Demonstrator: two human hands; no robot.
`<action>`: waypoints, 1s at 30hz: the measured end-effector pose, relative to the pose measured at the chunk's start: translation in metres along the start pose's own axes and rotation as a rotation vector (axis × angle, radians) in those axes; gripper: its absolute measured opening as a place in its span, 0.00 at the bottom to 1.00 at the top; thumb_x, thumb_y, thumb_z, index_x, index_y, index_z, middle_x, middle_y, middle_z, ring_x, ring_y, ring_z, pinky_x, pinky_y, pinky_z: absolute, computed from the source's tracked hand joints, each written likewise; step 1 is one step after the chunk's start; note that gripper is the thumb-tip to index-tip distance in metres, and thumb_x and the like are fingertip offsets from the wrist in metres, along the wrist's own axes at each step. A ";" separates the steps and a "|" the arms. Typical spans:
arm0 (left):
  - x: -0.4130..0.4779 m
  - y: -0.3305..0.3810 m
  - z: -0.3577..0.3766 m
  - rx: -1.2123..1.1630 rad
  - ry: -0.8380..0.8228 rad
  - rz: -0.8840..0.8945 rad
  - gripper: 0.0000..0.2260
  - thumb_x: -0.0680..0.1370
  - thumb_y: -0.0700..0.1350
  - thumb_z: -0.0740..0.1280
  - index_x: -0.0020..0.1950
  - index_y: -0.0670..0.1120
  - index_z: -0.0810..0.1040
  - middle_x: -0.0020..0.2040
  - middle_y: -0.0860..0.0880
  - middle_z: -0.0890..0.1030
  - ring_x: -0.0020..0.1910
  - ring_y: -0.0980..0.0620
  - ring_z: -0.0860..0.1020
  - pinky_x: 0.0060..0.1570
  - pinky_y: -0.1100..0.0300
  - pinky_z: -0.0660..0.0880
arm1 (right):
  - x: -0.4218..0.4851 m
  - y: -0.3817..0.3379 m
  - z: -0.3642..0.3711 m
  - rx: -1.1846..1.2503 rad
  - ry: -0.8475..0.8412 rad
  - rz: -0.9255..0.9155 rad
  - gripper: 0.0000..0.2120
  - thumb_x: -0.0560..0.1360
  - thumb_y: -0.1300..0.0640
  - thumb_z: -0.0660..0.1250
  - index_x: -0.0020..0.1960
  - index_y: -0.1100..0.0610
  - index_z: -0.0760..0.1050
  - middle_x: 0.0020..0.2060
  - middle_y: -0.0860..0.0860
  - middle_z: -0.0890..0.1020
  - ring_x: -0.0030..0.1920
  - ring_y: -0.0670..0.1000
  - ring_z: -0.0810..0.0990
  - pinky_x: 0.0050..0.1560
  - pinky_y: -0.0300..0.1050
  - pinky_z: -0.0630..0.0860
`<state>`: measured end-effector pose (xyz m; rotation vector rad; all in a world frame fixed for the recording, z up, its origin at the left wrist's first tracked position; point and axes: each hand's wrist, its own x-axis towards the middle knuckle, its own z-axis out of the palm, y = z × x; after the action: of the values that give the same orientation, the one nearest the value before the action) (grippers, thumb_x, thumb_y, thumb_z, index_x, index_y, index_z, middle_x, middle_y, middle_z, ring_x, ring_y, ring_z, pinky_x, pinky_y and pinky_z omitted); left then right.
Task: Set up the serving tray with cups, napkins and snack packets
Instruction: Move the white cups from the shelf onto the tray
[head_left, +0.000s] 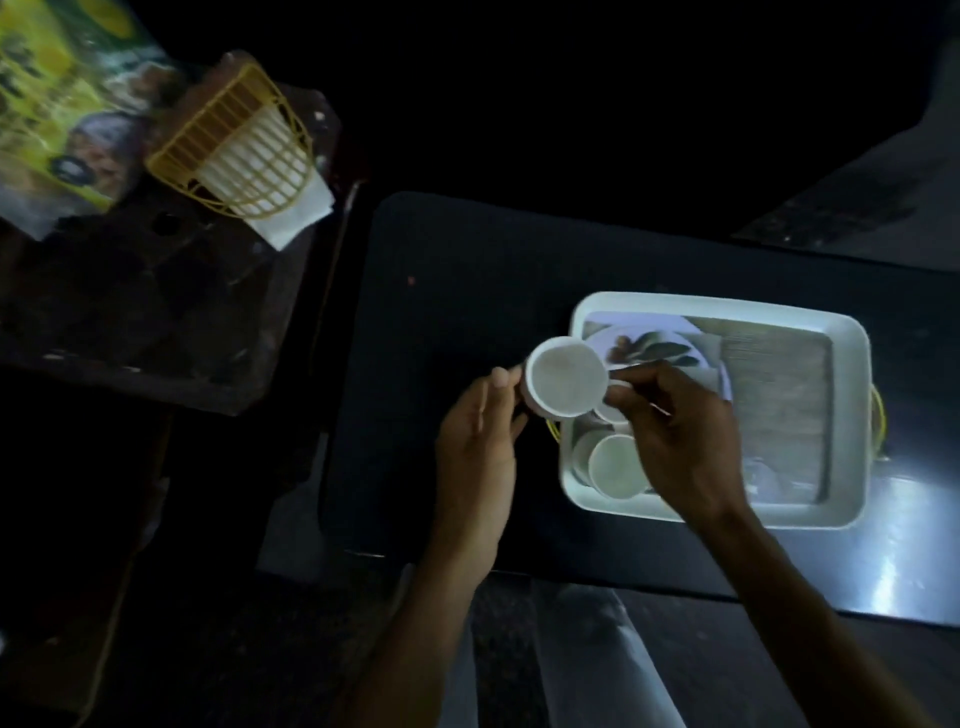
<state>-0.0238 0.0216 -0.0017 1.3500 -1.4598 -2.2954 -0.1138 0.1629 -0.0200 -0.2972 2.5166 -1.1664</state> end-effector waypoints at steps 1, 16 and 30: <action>-0.004 -0.006 0.015 0.026 -0.023 -0.004 0.15 0.85 0.50 0.60 0.60 0.44 0.83 0.57 0.48 0.85 0.61 0.51 0.82 0.63 0.53 0.79 | 0.000 0.010 -0.017 -0.032 0.015 0.011 0.06 0.74 0.59 0.72 0.45 0.48 0.81 0.37 0.33 0.81 0.40 0.26 0.78 0.39 0.20 0.69; -0.019 -0.033 0.096 -0.035 0.031 -0.085 0.15 0.86 0.47 0.57 0.63 0.44 0.80 0.62 0.46 0.83 0.63 0.51 0.81 0.59 0.62 0.78 | 0.023 0.140 -0.102 -0.133 0.132 0.126 0.02 0.76 0.54 0.71 0.48 0.52 0.81 0.40 0.43 0.82 0.41 0.44 0.81 0.43 0.42 0.74; -0.023 -0.046 0.101 -0.074 0.145 -0.103 0.15 0.86 0.47 0.58 0.64 0.43 0.79 0.63 0.44 0.83 0.65 0.48 0.81 0.68 0.52 0.76 | 0.029 0.162 -0.093 -0.105 -0.031 0.135 0.03 0.75 0.59 0.71 0.48 0.57 0.82 0.40 0.47 0.83 0.38 0.38 0.78 0.37 0.24 0.68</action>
<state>-0.0670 0.1258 -0.0082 1.5679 -1.2778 -2.2323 -0.1844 0.3213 -0.0956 -0.1670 2.5320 -0.9733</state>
